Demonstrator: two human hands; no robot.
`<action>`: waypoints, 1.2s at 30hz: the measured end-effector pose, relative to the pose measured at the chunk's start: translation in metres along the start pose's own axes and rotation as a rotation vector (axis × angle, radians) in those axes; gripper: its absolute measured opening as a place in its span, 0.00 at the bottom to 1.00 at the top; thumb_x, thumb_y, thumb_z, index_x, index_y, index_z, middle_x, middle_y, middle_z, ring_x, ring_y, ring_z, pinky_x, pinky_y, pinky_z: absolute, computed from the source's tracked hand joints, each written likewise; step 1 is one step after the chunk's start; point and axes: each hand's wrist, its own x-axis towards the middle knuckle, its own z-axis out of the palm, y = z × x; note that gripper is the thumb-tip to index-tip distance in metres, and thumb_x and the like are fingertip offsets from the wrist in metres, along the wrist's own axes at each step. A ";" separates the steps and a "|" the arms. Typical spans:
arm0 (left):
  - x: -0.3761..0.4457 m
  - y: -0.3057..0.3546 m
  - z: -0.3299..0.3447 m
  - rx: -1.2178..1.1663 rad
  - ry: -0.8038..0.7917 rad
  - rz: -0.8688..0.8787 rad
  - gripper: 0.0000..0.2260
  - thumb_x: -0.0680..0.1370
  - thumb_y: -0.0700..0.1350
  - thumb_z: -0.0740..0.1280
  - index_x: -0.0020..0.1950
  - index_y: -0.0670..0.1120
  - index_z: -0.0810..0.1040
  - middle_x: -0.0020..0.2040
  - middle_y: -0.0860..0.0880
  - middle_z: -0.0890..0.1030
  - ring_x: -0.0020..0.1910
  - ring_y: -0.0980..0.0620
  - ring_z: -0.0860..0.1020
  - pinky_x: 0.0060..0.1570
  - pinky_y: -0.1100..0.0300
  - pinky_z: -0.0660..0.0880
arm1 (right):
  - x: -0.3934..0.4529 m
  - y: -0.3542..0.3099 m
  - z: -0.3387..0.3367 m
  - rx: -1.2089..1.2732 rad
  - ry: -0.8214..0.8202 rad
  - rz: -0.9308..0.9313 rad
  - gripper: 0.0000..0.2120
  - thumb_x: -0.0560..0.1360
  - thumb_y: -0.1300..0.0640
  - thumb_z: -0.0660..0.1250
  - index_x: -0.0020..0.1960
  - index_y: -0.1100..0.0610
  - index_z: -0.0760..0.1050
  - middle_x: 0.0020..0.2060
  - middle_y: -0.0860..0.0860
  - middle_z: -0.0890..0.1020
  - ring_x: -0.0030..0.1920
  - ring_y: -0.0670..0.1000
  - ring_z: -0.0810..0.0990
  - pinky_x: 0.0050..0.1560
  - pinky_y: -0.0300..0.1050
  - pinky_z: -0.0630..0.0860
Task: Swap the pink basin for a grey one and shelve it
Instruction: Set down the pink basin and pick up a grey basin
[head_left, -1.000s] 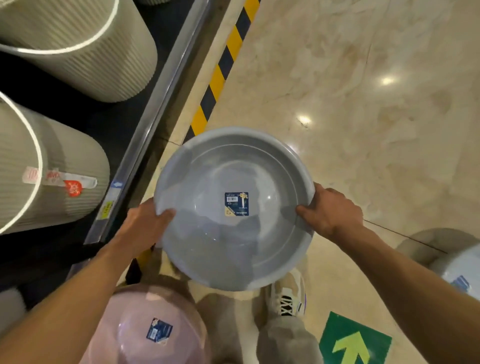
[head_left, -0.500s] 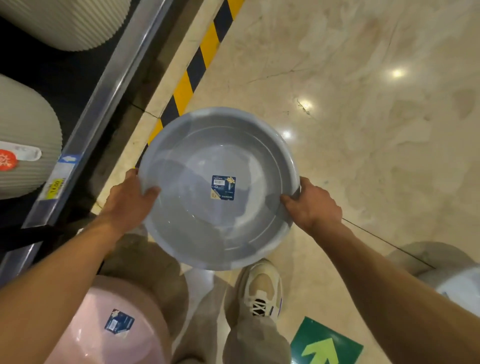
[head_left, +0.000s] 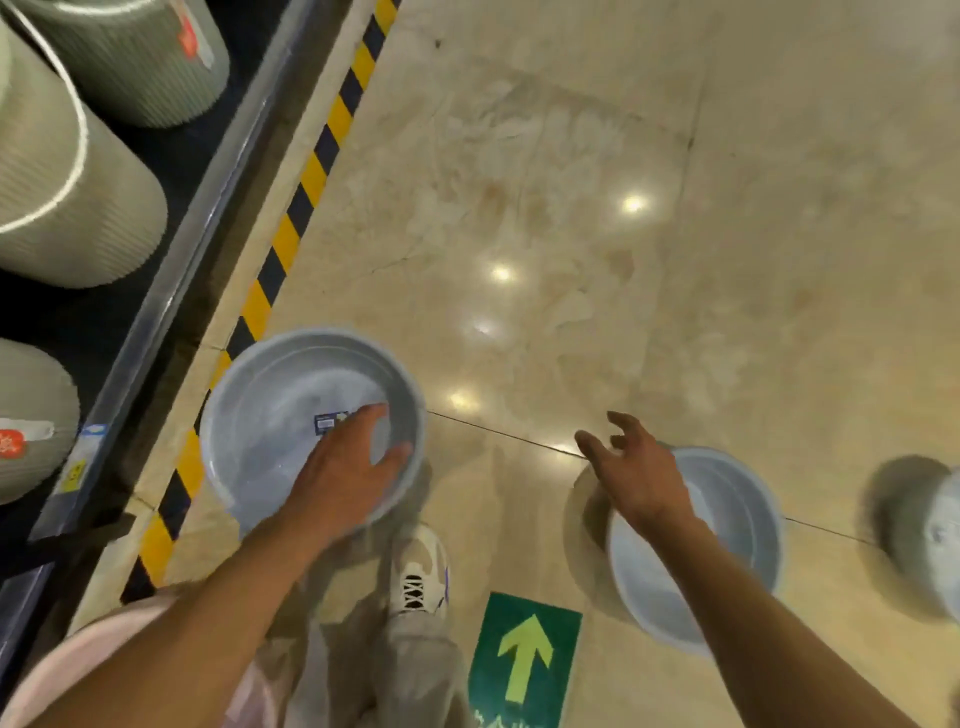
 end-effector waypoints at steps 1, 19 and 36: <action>-0.013 0.019 0.008 0.023 -0.028 0.035 0.27 0.80 0.58 0.64 0.77 0.52 0.64 0.75 0.48 0.71 0.72 0.45 0.70 0.68 0.49 0.69 | -0.015 0.017 -0.020 0.053 0.029 0.023 0.32 0.77 0.36 0.63 0.76 0.50 0.66 0.67 0.56 0.79 0.64 0.60 0.78 0.65 0.58 0.73; -0.018 0.129 0.311 0.512 -0.298 0.062 0.32 0.77 0.66 0.61 0.75 0.47 0.68 0.73 0.46 0.74 0.67 0.45 0.75 0.61 0.52 0.71 | -0.005 0.432 -0.082 0.206 0.112 0.525 0.33 0.76 0.35 0.63 0.75 0.52 0.66 0.68 0.58 0.78 0.66 0.63 0.76 0.62 0.57 0.72; 0.055 0.084 0.411 0.452 -0.235 0.029 0.14 0.71 0.68 0.65 0.41 0.58 0.76 0.39 0.55 0.80 0.37 0.55 0.78 0.35 0.58 0.73 | 0.109 0.501 -0.006 -0.022 -0.076 0.300 0.25 0.76 0.34 0.61 0.63 0.51 0.77 0.45 0.49 0.78 0.44 0.56 0.74 0.42 0.50 0.72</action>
